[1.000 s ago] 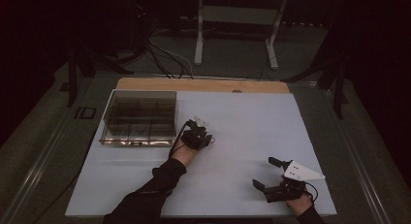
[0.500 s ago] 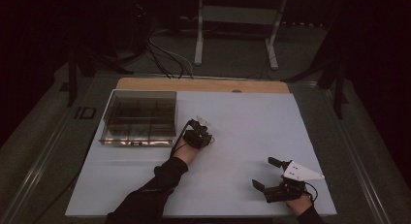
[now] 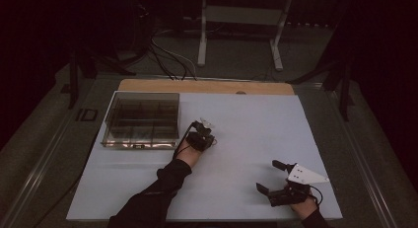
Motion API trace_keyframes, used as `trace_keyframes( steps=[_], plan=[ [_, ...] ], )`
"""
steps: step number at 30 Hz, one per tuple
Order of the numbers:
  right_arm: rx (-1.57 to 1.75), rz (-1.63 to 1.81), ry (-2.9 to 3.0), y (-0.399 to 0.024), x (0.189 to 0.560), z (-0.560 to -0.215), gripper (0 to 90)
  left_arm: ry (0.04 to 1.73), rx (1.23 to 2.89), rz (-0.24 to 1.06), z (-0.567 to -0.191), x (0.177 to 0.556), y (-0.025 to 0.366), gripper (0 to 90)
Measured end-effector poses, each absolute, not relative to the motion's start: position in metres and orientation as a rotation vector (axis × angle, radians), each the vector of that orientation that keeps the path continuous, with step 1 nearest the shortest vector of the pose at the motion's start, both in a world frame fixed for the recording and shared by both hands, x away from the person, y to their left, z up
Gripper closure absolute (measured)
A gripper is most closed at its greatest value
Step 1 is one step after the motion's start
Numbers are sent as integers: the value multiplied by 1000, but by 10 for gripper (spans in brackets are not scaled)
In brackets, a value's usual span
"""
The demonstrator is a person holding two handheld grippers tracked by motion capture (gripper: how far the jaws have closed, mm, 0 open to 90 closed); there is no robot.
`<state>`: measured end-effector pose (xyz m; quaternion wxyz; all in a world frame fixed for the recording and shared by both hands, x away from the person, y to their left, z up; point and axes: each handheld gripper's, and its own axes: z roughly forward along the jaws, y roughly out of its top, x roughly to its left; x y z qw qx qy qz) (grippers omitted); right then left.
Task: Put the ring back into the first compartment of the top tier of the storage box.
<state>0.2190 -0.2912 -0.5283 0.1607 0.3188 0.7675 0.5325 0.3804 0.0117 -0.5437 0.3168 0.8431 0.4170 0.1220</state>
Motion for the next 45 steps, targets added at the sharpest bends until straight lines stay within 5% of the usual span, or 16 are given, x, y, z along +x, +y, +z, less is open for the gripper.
trace_keyframes(
  steps=[45],
  plan=[
    [908,1514,2191,-291,219,-528,0,938,2220,273,-494,362,11,890]
  ],
)
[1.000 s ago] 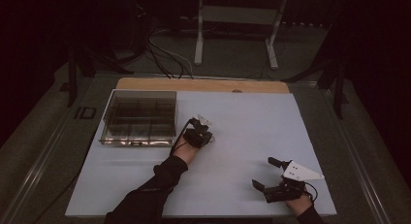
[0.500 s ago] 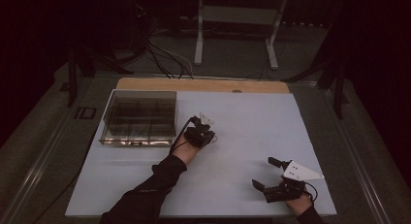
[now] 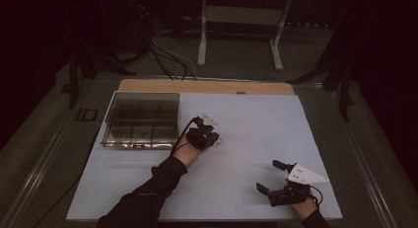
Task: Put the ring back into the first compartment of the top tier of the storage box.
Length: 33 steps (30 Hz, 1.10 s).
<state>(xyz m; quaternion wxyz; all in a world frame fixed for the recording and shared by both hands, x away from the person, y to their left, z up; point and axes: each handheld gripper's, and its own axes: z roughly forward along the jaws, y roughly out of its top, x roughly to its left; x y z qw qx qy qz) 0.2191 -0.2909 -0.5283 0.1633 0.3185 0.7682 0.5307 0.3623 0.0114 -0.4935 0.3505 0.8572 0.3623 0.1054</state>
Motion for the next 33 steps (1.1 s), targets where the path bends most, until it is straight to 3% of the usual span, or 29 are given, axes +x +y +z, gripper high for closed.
trace_keyframes(
  steps=[33],
  plan=[
    [906,1516,2191,-291,219,-528,0,833,2257,229,-458,353,33,889]
  ],
)
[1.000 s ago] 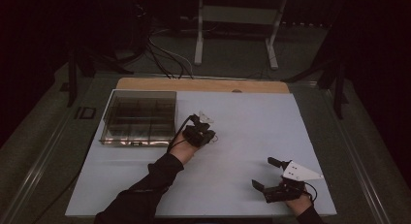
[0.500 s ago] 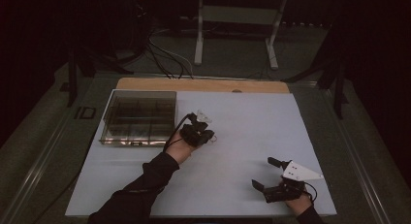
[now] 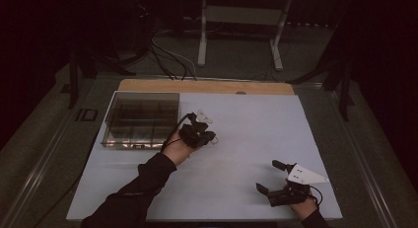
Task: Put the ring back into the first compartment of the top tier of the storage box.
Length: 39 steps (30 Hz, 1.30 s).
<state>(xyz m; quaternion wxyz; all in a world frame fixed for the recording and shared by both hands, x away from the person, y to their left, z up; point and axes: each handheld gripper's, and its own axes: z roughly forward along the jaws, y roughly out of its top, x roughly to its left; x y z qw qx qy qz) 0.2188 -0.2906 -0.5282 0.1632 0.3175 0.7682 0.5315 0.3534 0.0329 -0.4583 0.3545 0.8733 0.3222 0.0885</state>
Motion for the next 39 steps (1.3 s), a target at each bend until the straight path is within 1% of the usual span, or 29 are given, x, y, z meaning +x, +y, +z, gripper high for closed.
trace_keyframes(
  steps=[11,22,39],
  plan=[
    [904,1515,2189,-290,219,-528,0,825,2262,232,-447,352,45,889],
    [905,1513,2189,-290,219,-528,0,837,2257,285,-432,352,61,889],
    [902,1508,2195,-289,219,-529,0,891,2248,274,-419,354,96,889]
  ],
)
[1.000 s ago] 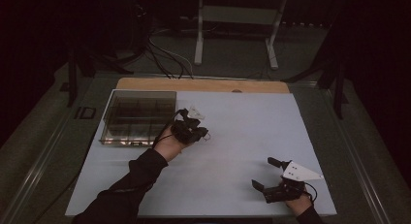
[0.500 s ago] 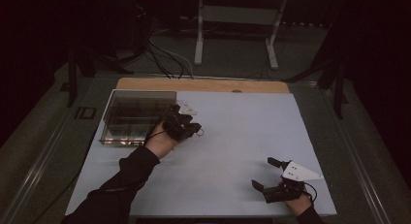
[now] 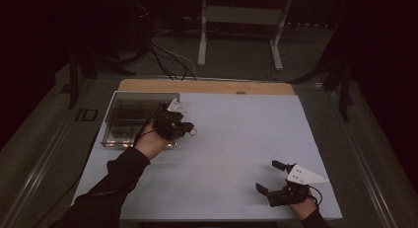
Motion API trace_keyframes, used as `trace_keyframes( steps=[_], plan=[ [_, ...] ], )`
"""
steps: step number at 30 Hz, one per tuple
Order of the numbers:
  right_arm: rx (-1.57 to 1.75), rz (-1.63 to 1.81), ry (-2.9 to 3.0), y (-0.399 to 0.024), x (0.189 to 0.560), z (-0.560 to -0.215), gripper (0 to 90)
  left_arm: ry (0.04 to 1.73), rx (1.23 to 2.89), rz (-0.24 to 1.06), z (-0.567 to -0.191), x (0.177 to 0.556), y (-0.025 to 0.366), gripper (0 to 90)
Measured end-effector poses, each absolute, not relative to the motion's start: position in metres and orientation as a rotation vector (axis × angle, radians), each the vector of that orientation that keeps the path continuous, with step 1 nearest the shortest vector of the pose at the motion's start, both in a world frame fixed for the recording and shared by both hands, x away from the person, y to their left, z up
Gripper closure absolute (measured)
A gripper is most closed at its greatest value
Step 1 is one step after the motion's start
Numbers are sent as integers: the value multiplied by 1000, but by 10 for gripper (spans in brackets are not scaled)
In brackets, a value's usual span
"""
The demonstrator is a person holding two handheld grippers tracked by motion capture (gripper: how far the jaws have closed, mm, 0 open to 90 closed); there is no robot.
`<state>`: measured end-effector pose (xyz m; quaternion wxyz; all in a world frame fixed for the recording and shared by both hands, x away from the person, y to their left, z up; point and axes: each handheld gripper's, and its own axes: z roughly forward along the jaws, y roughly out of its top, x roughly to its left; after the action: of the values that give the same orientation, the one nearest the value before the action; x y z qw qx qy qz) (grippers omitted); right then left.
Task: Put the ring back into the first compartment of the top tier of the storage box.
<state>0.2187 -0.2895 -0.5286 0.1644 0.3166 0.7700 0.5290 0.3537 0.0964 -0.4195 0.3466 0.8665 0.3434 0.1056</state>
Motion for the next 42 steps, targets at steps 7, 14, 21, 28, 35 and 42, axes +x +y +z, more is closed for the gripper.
trace_keyframes(
  steps=[7,14,21,28,35,42],
  plan=[
    [901,1507,2195,-289,219,-529,0,906,2249,266,-419,353,109,889],
    [902,1506,2195,-289,218,-529,0,916,2235,277,-413,351,122,889],
    [901,1507,2194,-289,218,-528,0,939,2220,290,-406,349,138,889],
    [898,1505,2195,-289,218,-528,0,965,2192,317,-398,346,157,889],
    [898,1505,2198,-288,218,-528,0,999,2168,335,-393,344,174,889],
    [898,1501,2199,-288,218,-529,0,1047,2144,365,-387,341,194,889]
  ],
)
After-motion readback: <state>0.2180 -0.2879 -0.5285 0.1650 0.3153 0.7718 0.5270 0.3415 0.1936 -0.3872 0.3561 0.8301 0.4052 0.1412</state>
